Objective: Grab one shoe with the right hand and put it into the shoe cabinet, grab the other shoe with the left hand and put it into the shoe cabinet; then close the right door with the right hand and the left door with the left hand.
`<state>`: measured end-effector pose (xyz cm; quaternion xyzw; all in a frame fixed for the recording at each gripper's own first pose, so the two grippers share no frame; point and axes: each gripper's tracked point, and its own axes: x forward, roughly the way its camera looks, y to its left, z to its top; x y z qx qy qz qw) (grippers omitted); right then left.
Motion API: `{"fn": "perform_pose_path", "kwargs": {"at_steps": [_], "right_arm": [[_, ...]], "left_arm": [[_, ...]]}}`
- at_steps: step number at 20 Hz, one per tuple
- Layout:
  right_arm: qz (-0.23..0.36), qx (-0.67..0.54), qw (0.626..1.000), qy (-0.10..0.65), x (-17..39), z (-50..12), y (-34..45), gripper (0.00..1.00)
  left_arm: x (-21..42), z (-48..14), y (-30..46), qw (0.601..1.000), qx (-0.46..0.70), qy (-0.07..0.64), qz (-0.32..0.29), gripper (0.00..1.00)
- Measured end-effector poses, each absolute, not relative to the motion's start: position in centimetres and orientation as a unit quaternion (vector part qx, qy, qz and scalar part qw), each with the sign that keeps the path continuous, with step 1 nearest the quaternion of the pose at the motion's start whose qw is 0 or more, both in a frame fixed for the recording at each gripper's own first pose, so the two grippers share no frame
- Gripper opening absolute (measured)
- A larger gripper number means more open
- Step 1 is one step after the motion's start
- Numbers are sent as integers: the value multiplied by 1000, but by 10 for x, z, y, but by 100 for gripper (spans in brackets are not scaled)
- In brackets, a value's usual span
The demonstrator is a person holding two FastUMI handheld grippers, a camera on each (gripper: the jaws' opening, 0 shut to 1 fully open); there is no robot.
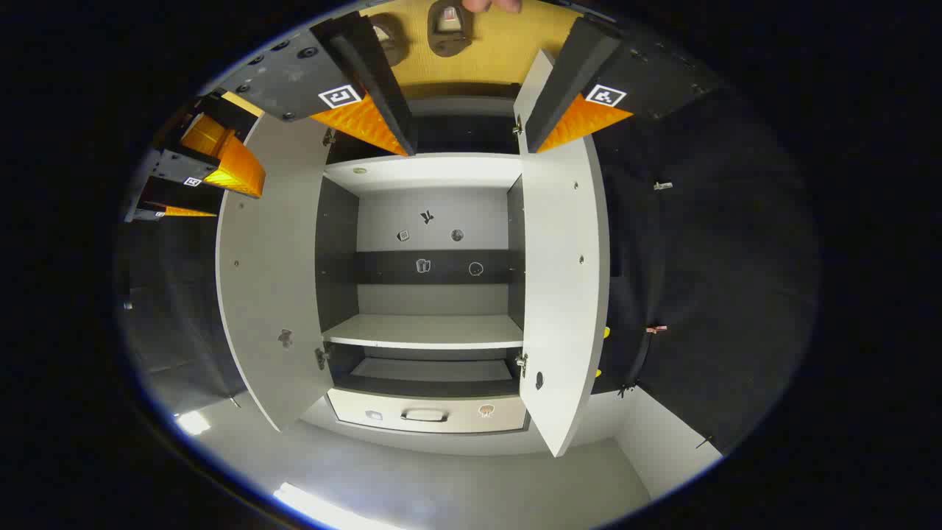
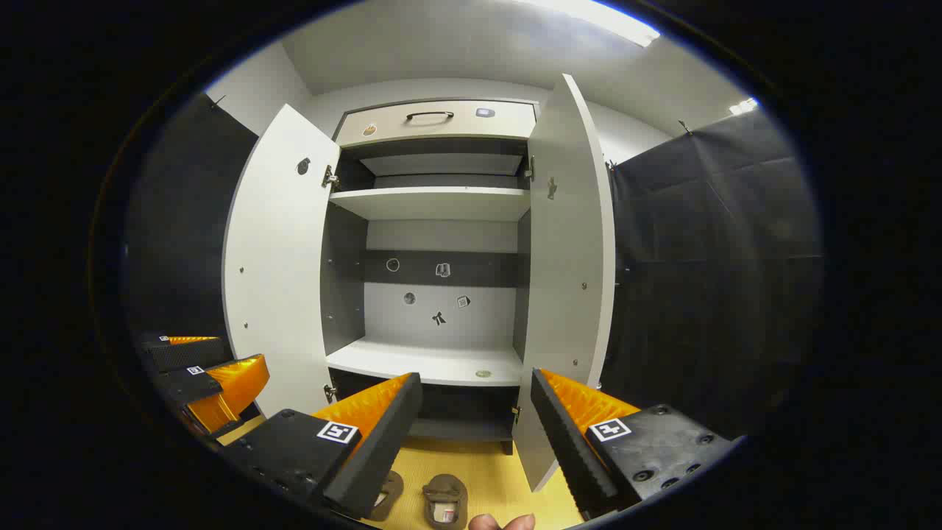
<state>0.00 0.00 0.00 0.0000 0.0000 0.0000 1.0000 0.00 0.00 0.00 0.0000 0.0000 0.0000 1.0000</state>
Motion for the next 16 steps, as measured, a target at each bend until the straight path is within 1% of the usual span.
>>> {"fn": "perform_pose_path", "kwargs": {"at_steps": [5, 16], "right_arm": [[0, -2, 1000, 11, 2, -5, 2, 98], [5, -2, 1000, 10, 3, -5, 4, 98]], "left_arm": [[-3, 2, 3, 1000, -5, -2, 4, 95], [-6, -1, 6, 1000, -8, -1, 8, 95]]}}
